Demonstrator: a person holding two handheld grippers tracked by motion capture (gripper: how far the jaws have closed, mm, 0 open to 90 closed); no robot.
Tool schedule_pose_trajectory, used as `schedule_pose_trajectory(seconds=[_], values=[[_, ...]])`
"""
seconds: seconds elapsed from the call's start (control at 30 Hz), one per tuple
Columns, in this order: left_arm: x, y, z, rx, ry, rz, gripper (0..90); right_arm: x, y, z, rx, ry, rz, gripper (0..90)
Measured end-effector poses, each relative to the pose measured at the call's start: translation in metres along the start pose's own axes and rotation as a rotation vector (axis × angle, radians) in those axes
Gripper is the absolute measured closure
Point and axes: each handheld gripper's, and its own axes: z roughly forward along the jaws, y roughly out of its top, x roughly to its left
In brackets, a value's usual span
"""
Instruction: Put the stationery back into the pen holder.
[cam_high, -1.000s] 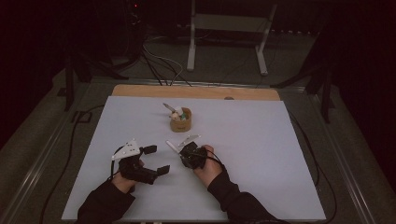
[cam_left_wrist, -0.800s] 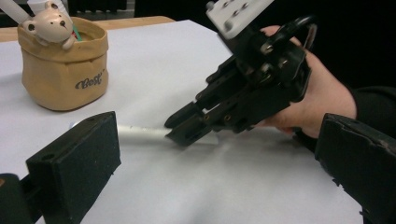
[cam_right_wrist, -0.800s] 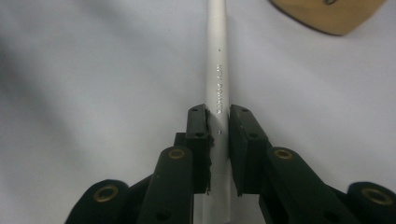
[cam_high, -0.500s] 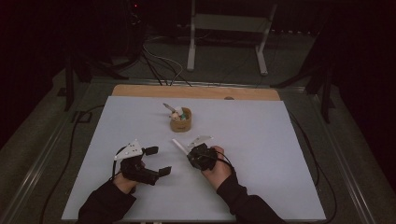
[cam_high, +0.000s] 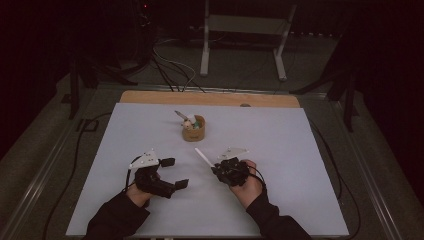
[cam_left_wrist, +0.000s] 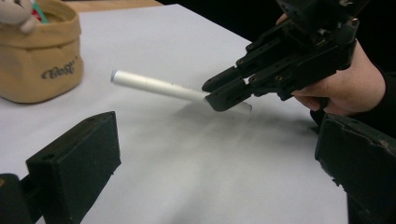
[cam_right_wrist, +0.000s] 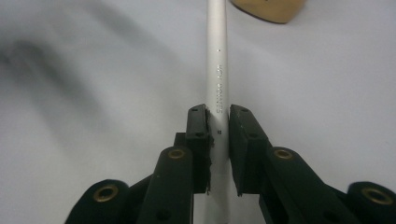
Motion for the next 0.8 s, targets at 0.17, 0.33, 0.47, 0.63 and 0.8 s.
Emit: schedule_pose_trajectory(seconds=[0.17,0.33,0.47,0.63,0.8], values=[[-0.002,0.002,0.005,0.012,-0.01,-0.002,0.7,-0.002,-0.006,-0.009,-0.012,-0.001,0.006,78.3],[-0.002,0.006,0.01,0.012,-0.007,-0.02,0.7,-0.005,-0.01,-0.015,-0.026,-0.001,0.016,78.3],[-0.003,0.009,0.015,0.015,-0.001,-0.04,0.7,-0.007,-0.014,-0.021,-0.041,-0.008,0.026,78.3],[-0.003,0.013,0.019,0.012,0.01,-0.052,0.7,-0.009,-0.017,-0.028,-0.05,-0.011,0.036,78.3],[-0.002,0.018,0.023,-0.01,0.017,-0.078,0.7,-0.01,-0.02,-0.034,-0.066,-0.015,0.047,78.3]])
